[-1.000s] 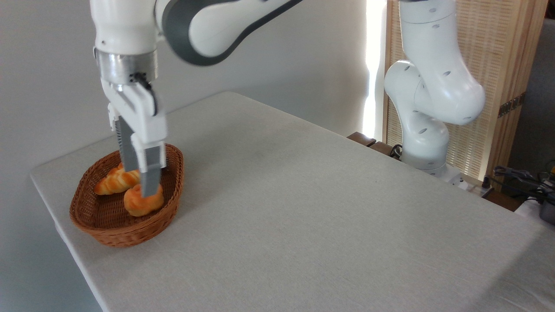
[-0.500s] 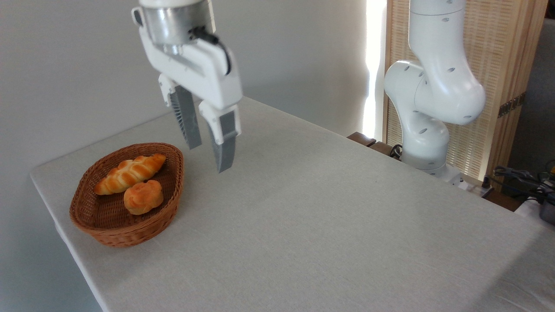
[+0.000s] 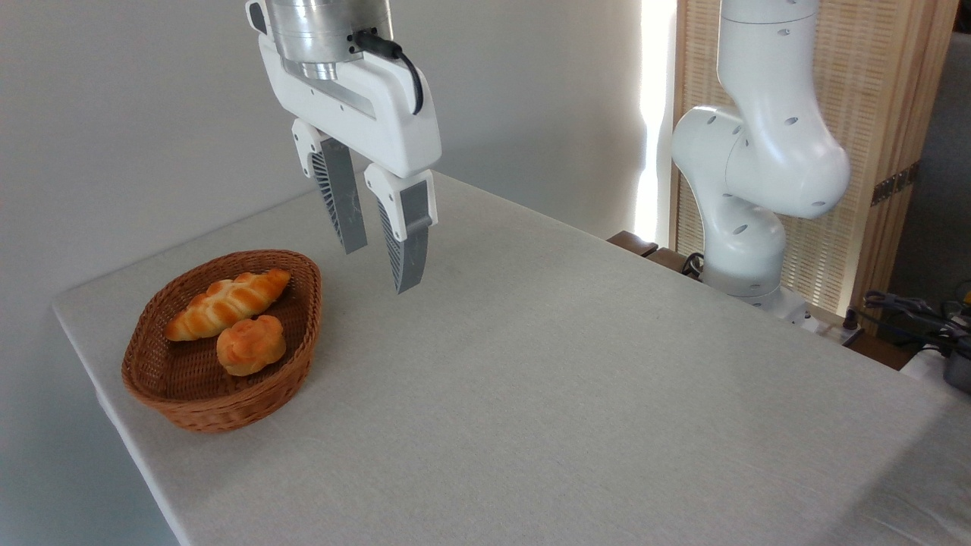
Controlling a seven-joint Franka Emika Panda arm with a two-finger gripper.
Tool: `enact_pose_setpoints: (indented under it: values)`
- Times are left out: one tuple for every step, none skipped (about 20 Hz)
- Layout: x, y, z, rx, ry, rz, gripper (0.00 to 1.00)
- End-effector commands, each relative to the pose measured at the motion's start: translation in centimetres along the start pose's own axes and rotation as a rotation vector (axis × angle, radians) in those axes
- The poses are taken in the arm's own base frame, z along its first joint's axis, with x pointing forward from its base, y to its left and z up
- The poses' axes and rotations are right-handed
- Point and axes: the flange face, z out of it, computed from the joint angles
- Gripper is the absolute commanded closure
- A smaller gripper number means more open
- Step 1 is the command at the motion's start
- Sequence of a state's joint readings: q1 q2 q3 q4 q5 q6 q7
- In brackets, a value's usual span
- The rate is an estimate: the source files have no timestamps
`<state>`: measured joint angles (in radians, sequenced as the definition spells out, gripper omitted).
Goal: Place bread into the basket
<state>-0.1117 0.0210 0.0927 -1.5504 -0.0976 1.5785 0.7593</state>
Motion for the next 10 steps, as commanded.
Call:
enact_pose_setpoints:
  values:
    - [0.0,0.5,0.1,0.004,-0.021,0.016,0.0]
    - [-0.1,0.3,0.1,0.02,-0.03,0.015,0.0]
    - [0.1,0.3,0.2,0.048,-0.053,0.026,0.0]
    - [0.7,1.0,0.2,0.07,-0.072,0.044,0.0]
    - [0.4,0.6,0.2,0.071,-0.073,0.034,0.0]
    - [0.2,0.4,0.2,0.067,-0.069,0.029,0.0]
    - [0.1,0.3,0.2,0.067,-0.069,0.028,0.0]
    - [0.0,0.2,0.2,0.07,-0.072,0.031,0.0]
    - [-0.1,0.1,0.2,0.071,-0.071,0.031,0.0]
    - [-0.9,-0.7,0.0,0.072,-0.066,0.011,0.0]
